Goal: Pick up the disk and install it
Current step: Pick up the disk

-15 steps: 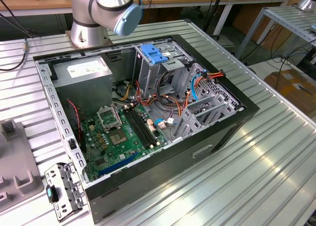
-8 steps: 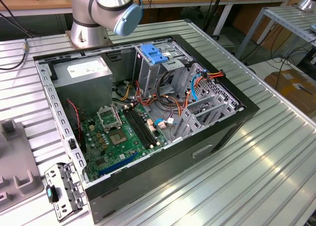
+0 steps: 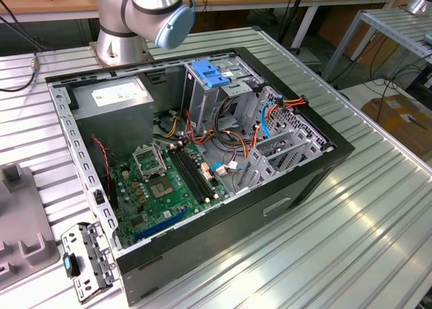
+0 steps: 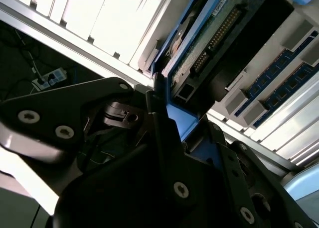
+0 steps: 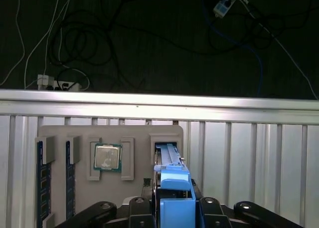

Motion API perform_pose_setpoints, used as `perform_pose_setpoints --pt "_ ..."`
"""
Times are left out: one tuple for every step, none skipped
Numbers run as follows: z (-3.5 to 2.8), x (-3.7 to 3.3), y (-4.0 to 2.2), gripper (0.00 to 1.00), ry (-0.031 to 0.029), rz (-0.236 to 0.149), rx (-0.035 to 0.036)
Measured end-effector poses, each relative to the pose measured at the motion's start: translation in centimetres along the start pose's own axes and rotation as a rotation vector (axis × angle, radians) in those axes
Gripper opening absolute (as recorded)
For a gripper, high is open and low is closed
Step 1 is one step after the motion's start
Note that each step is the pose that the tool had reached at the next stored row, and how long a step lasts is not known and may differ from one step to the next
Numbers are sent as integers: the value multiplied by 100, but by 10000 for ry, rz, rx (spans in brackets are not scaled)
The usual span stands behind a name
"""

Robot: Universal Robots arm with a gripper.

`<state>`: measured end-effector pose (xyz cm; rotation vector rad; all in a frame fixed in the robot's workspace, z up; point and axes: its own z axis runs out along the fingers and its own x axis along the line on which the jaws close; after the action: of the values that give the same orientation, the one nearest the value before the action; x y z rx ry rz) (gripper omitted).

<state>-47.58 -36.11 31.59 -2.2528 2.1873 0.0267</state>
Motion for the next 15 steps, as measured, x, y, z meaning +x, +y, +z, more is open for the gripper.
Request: perform_pose_setpoints --pt "-22 0 0 37 4 0 0" --pt "-42 -1 1 37 8 1 0" --pt "-66 -1 0 37 12 0 1" --pt "-88 -1 1 37 17 0 1" --pt "-110 -2 1 37 22 0 0" --pt "-132 -2 1 37 27 0 -1" --pt "-153 -2 1 37 31 0 -1" --pt "-174 -2 2 37 35 0 -1" --pt "-195 -3 2 37 40 1 0" --pt "-216 -3 2 37 46 0 -1" --pt "-237 -3 1 37 52 0 -1" --pt "-264 -3 1 37 60 1 -1" --pt "-289 -4 1 37 68 0 -1" --pt "-315 -4 1 37 76 1 -2" --pt "-333 -4 1 37 81 1 -1"
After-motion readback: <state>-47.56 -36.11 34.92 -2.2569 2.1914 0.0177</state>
